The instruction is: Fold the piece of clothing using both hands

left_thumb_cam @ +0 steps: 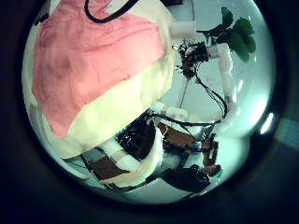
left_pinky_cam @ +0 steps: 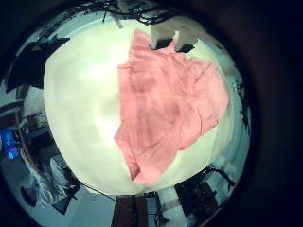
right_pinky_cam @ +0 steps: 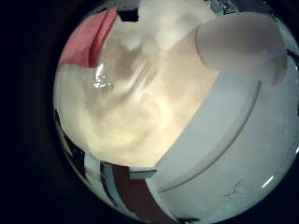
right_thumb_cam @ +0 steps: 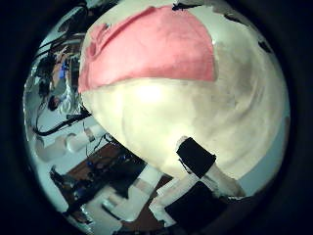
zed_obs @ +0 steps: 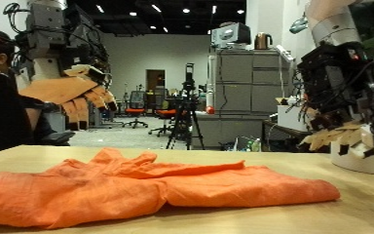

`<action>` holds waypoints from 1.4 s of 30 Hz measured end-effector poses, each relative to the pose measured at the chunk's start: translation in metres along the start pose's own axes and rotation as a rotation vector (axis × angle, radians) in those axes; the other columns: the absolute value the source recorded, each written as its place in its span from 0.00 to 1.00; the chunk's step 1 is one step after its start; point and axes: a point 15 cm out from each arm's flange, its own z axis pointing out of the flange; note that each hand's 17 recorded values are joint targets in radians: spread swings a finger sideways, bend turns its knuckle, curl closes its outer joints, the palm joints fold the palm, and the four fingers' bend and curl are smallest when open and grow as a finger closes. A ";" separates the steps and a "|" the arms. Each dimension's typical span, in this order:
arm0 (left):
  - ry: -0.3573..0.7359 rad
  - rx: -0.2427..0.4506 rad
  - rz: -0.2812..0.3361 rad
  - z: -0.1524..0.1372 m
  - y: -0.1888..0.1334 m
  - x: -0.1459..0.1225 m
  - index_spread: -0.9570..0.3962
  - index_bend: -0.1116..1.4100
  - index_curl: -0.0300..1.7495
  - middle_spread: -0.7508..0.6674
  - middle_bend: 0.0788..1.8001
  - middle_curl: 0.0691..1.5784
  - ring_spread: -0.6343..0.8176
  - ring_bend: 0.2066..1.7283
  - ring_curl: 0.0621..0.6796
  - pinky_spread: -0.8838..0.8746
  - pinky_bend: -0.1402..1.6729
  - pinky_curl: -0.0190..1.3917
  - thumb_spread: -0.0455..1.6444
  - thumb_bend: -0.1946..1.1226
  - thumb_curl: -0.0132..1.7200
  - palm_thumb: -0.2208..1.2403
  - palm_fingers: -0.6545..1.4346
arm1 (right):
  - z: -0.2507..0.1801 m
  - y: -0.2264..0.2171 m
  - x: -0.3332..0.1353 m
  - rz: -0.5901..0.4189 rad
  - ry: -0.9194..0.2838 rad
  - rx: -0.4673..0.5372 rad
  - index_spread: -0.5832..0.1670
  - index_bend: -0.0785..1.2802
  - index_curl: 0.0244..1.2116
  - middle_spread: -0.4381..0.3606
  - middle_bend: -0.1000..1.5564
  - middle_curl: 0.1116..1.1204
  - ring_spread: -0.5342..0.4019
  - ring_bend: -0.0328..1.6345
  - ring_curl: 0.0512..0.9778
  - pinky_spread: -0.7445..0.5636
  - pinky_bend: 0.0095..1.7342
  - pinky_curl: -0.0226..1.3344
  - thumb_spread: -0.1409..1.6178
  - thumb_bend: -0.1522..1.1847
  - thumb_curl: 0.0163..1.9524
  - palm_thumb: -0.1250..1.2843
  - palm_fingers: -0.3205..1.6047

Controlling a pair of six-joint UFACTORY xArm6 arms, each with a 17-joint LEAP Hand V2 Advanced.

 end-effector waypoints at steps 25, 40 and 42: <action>-0.049 -0.024 0.021 0.038 0.048 0.021 0.79 0.18 0.19 0.73 0.07 0.17 0.77 0.20 0.23 0.78 0.27 0.23 0.67 0.13 0.17 0.31 0.33 | 0.062 -0.043 0.007 -0.023 0.058 -0.061 0.31 0.29 0.34 0.33 0.41 0.35 0.29 0.47 0.33 0.35 0.22 0.27 0.61 0.10 0.19 0.68 0.86; -0.059 -0.013 0.022 0.032 0.052 0.022 0.79 0.18 0.19 0.73 0.07 0.17 0.78 0.20 0.23 0.78 0.26 0.23 0.67 0.13 0.17 0.31 0.33 | 0.033 0.022 0.049 0.055 0.052 0.016 0.36 0.74 0.63 0.36 0.76 0.62 0.31 0.76 0.61 0.26 0.62 0.50 0.70 0.18 0.25 0.89 0.80; -0.064 -0.012 0.015 0.031 0.055 0.016 0.79 0.18 0.19 0.73 0.07 0.17 0.78 0.20 0.23 0.78 0.26 0.23 0.67 0.13 0.17 0.31 0.33 | 0.021 0.034 0.059 0.080 0.056 0.031 0.37 0.76 0.65 0.35 0.78 0.64 0.32 0.78 0.63 0.27 0.64 0.52 0.71 0.18 0.26 0.89 0.78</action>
